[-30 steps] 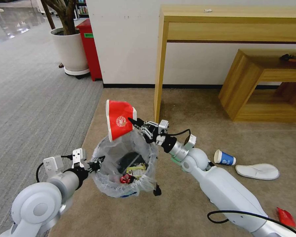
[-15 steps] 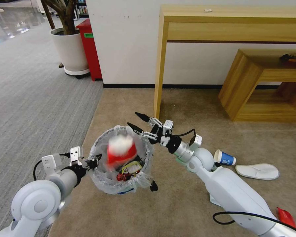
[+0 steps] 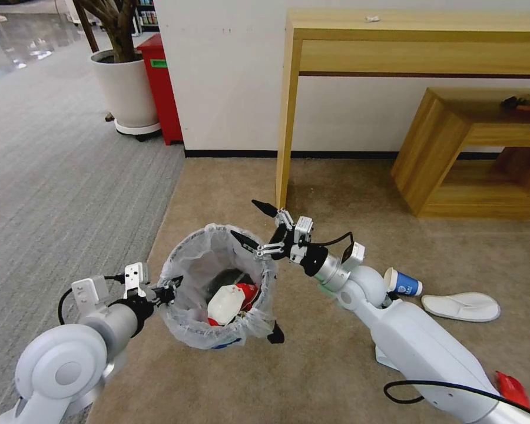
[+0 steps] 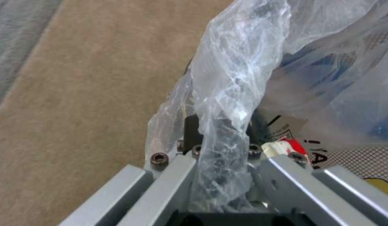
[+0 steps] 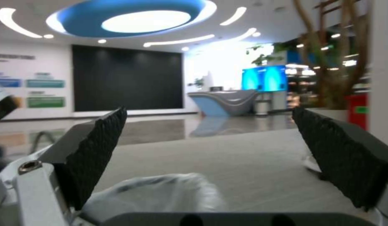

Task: Pick up the trash bin and place the garbage on the floor into it.

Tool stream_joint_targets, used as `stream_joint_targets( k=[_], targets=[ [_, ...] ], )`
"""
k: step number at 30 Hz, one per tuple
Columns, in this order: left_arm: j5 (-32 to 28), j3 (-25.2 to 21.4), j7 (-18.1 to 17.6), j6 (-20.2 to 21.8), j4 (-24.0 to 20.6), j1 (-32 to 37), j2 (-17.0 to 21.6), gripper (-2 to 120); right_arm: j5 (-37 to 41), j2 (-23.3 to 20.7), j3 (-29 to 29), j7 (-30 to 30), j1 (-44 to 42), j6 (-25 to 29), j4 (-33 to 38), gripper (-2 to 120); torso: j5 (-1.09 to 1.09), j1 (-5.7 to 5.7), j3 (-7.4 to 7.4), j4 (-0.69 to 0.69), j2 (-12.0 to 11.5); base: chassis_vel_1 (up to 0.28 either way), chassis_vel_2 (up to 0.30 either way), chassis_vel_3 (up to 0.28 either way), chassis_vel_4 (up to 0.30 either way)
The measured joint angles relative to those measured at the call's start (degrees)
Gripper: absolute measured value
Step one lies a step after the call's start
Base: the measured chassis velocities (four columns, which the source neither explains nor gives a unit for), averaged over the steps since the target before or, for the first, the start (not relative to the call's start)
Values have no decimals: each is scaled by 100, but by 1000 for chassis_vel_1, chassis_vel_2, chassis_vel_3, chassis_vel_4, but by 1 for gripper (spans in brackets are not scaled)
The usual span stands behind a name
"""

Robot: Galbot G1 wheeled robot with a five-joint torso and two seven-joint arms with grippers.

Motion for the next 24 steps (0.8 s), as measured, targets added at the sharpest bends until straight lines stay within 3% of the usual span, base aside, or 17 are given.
stream_joint_targets(
  k=[2, 5, 10, 13, 19, 24],
  targets=[
    [-63, -23, -102, 0, 7, -12, -4, 0, -52, -12, 104, 256, -55, -49, 63, 100, 0, 0, 0, 0, 0, 0, 0, 0, 0],
    [-327, -104, -589, 0, 58, -60, -46, 0, -549, -75, 633, 1313, -301, -280, 257, 100, 0, 1, 0, 0, 0, 0, 0, 0, 0],
    [-707, -115, -1070, 0, 98, -108, -63, 0, -1118, -212, 1223, 1932, -663, -331, 393, 100, 1, 1, 0, -1, 0, 0, 0, 0, 0],
    [-1368, -118, -1428, 2, 141, -154, -34, 0, -1539, -378, 1828, 2436, -1088, -204, 543, 100, 1, 1, 0, -2, 0, 0, 0, 0, 0],
    [-1566, -89, -1514, 3, 214, -189, -60, 0, -1658, -445, 2400, 2815, -1450, -36, 675, 100, 1, 1, -1, -1, 0, 0, 0, 0, 0],
    [-1147, -50, -1484, 4, 336, -89, -166, 0, -1760, -465, 3029, 2951, -1882, -35, 812, 100, 1, 1, -1, -1, 0, 0, 0, 0, 0]
  ],
)
